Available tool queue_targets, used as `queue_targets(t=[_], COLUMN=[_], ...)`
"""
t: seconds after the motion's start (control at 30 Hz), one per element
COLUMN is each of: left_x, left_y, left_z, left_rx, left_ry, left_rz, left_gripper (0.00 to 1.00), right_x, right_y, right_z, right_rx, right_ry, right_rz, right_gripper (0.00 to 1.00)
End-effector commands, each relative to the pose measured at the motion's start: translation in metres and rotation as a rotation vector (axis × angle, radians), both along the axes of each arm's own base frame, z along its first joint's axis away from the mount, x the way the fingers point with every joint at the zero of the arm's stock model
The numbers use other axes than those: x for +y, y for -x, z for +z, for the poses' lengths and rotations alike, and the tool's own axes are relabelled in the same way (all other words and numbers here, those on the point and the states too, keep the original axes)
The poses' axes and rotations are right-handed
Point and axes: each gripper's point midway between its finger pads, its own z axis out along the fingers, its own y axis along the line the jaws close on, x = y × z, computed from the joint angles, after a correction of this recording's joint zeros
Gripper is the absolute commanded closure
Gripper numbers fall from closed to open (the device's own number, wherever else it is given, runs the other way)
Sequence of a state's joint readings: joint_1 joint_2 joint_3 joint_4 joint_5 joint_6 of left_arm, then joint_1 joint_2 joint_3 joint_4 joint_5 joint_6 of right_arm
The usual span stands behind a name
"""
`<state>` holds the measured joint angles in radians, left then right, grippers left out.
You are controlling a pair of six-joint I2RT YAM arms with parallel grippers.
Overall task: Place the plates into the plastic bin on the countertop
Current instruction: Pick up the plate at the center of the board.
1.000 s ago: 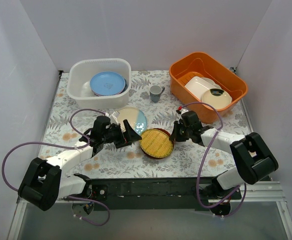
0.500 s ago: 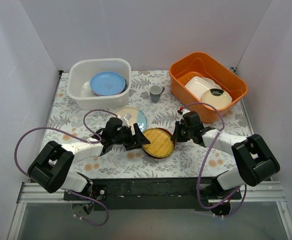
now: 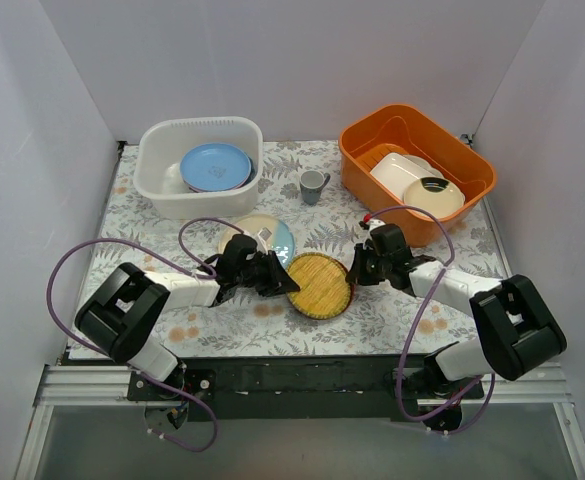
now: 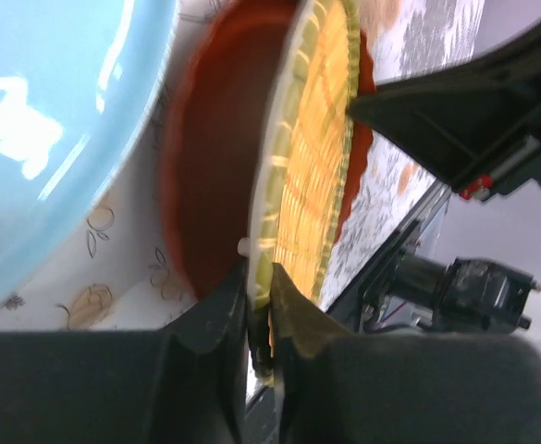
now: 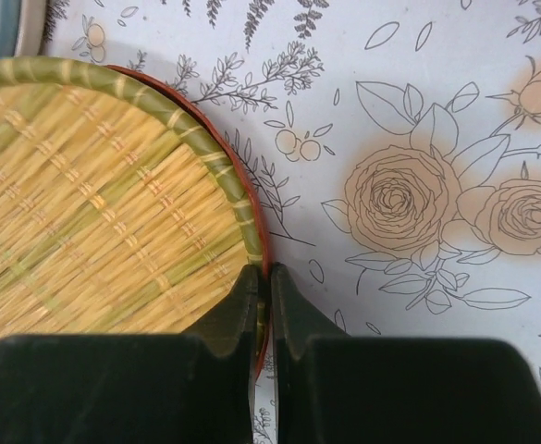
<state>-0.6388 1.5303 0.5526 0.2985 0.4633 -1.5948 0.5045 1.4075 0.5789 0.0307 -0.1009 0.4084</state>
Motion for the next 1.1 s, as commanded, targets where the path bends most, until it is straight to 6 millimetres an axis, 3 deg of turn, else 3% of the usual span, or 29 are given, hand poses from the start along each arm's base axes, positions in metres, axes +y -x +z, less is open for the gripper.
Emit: queue_targets(t=[0.0,0.2,0.4,0.5,0.53,0.73,0.83,1.07], left_x=[-0.008,-0.007,-0.006,-0.006,-0.006,-0.008,-0.010,-0.009], left_y=[-0.009,-0.012,-0.013,-0.013,-0.013,-0.017,-0.019,-0.020], left_z=[0.011,0.011,0.013,0.016,0.017,0.026,0.036,0.059], left_rx=[-0.057,-0.063,-0.073,-0.076,-0.078,-0.105,-0.124,-0.157], left_ry=[0.020,0.003,-0.004,-0.003,-0.005,0.001,0.021,0.037], left_rz=[-0.004,0.006,0.010,0.007,0.009,0.007,0.009,0.018], left_gripper=[1.00,1.00,1.00,1.00,1.00,1.00,1.00,1.00], right_x=[-0.022,-0.022,-0.019,-0.017,-0.017,-0.024,-0.027,-0.026], right_y=[0.019,0.018,0.015,0.012,0.013,0.009,0.009,0.010], right_z=[-0.018,-0.013,0.001,0.014,0.016,0.042,0.052,0.064], right_rx=[0.060,0.046,0.004,-0.039,-0.053,-0.151,-0.184,-0.230], right_ry=[0.098,0.093,0.065,0.044,0.039,0.025,0.024,-0.002], right_rz=[0.004,-0.001,0.005,0.010,0.010,-0.021,-0.027,-0.015], right_gripper=[0.99,0.97,0.84,0.65,0.54,0.18,0.06,0.02])
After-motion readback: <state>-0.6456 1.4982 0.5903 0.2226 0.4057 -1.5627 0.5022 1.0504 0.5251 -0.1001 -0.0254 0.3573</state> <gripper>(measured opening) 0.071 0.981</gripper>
